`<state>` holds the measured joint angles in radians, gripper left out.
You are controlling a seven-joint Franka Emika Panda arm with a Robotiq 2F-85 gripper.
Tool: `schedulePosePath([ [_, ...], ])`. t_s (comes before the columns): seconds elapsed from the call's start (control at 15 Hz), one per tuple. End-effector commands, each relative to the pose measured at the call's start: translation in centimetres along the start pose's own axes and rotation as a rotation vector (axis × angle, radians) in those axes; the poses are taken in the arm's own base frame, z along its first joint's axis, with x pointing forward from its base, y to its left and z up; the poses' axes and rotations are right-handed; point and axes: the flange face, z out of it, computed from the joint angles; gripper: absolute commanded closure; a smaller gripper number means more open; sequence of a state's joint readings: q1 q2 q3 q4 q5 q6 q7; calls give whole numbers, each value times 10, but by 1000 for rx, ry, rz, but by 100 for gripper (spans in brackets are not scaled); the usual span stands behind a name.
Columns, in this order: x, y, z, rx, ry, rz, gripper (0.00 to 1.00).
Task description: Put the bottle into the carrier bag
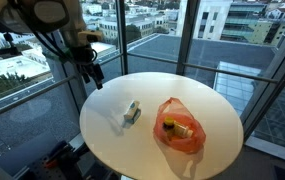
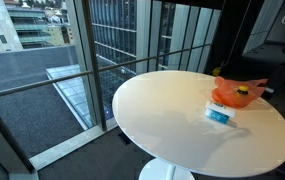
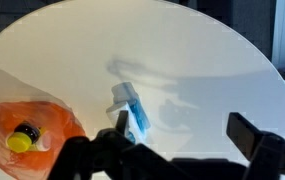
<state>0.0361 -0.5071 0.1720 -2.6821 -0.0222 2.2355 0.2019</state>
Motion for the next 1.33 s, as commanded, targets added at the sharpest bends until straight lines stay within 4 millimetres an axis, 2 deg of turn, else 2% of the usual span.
schedulePosePath([
  [0.0,38,4,5,29,-68,43,0],
  [0.33,81,20,26,59,-124,63,0],
  [0.67,113,35,53,45,-138,92,0],
  [1.07,134,49,82,3,-140,69,0],
  [1.27,134,48,82,-3,-151,47,0],
])
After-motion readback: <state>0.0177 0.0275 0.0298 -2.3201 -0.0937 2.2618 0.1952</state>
